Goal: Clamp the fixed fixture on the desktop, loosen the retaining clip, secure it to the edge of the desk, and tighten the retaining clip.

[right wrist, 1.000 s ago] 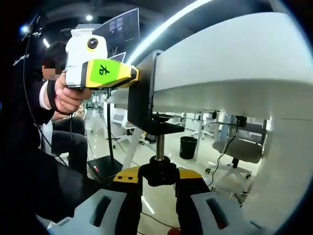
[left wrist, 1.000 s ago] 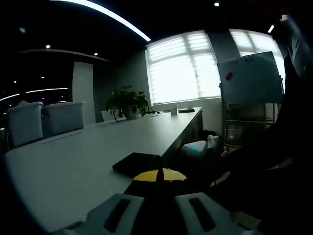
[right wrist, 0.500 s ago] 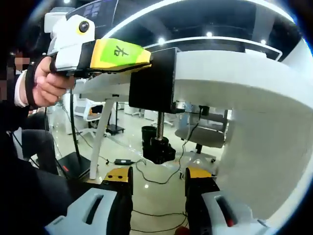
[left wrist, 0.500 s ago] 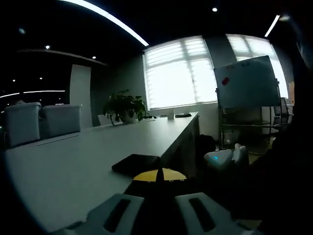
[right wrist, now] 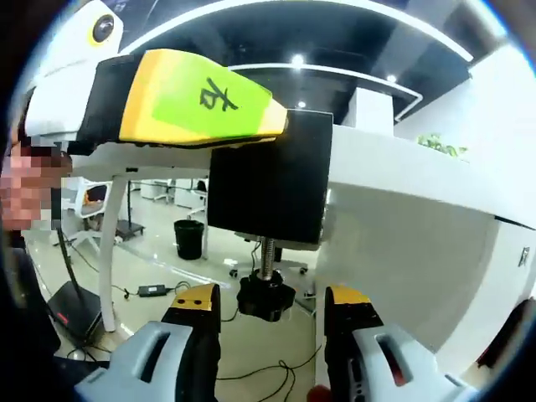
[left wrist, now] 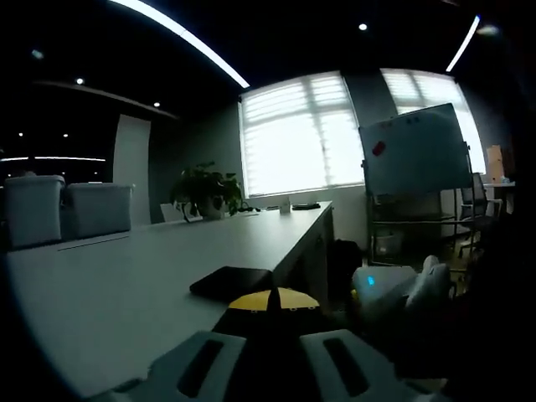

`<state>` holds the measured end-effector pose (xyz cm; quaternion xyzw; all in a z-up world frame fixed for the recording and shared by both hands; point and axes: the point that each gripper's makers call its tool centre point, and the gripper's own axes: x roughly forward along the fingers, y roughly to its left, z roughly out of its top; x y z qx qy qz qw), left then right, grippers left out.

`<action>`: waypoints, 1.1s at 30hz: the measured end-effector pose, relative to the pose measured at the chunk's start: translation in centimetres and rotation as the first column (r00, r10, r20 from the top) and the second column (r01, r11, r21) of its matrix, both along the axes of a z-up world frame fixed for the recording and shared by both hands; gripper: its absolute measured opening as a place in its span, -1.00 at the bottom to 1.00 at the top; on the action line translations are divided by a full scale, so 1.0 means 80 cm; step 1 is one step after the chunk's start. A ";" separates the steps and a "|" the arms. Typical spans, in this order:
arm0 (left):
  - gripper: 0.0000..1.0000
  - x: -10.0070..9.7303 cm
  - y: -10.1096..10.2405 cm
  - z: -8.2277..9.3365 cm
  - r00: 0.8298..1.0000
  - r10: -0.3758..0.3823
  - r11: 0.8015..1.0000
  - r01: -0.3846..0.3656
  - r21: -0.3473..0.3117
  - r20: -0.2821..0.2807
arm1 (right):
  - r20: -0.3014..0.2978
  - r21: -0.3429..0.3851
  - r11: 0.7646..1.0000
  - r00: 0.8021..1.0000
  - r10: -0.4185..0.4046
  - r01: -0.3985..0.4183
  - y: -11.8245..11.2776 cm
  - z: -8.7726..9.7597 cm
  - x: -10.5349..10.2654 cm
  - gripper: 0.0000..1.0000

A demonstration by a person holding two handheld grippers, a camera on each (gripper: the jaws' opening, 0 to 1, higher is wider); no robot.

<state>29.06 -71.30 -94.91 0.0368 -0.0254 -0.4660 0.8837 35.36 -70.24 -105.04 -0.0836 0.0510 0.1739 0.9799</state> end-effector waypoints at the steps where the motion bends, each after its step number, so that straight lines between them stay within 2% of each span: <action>1: -0.99 0.000 0.000 0.000 1.000 0.000 1.000 0.000 -0.006 -0.001 | -0.005 -0.003 1.000 1.000 -0.004 0.004 0.002 -0.001 0.003 -0.07; 4: -0.99 0.000 0.000 0.001 1.000 0.001 1.000 -0.001 -0.010 -0.001 | -0.013 0.001 1.000 1.000 -0.013 0.013 0.006 -0.004 0.008 -0.11; 6: -0.99 0.000 0.000 0.000 1.000 0.001 1.000 -0.001 -0.008 -0.001 | -0.011 0.000 1.000 1.000 -0.015 0.015 0.010 -0.005 0.009 -0.23; 8: -0.99 0.000 0.000 0.000 1.000 -0.001 1.000 0.001 -0.009 -0.001 | -0.018 -0.035 0.999 1.000 -0.025 0.024 0.011 -0.010 0.010 -0.28; 11: -0.99 0.000 0.001 0.000 1.000 -0.003 1.000 0.003 -0.009 0.000 | -0.012 -0.024 0.998 0.999 -0.053 0.053 0.004 -0.006 0.009 -0.47; 18: -0.99 0.001 0.001 0.001 1.000 0.013 1.000 -0.013 0.000 0.008 | -0.002 -0.057 0.998 1.000 0.021 -0.022 0.005 -0.005 0.006 -0.48; 22: -0.99 0.003 0.001 0.001 1.000 0.022 1.000 -0.022 0.011 0.006 | -0.010 -0.047 0.989 0.990 0.142 -0.142 0.013 -0.006 0.005 -0.49; 23: -0.99 0.003 0.001 0.000 1.000 0.025 1.000 -0.025 0.017 0.008 | -0.021 -0.007 0.983 0.983 0.182 -0.183 0.017 -0.007 0.004 -0.49; 24: -0.99 0.003 0.000 0.000 1.000 0.029 0.999 -0.029 0.023 0.011 | -0.036 0.002 0.975 0.974 0.223 -0.223 0.018 -0.007 0.004 -0.50; 26: -0.99 0.005 0.000 0.000 0.999 0.037 0.999 -0.037 0.026 0.010 | -0.035 -0.043 0.955 0.956 0.293 -0.294 0.018 -0.007 0.003 -0.50; 27: -0.99 0.005 -0.001 0.000 0.999 0.040 0.999 -0.040 0.028 0.011 | -0.038 -0.034 0.946 0.947 0.320 -0.321 0.020 -0.007 0.000 -0.50; 30: -0.99 0.007 -0.002 -0.001 0.999 0.047 0.998 -0.048 0.036 0.009 | -0.038 -0.034 0.903 0.904 0.426 -0.428 0.023 -0.006 -0.004 -0.50; 32: -0.99 0.008 -0.003 -0.001 0.998 0.057 0.997 -0.057 0.043 0.006 | -0.030 -0.017 0.864 0.864 0.502 -0.502 0.027 -0.005 -0.007 -0.50; 33: -0.99 0.008 -0.003 -0.001 0.998 0.063 0.997 -0.063 0.045 0.005 | -0.022 -0.017 0.847 0.847 0.531 -0.532 0.028 -0.005 -0.002 -0.50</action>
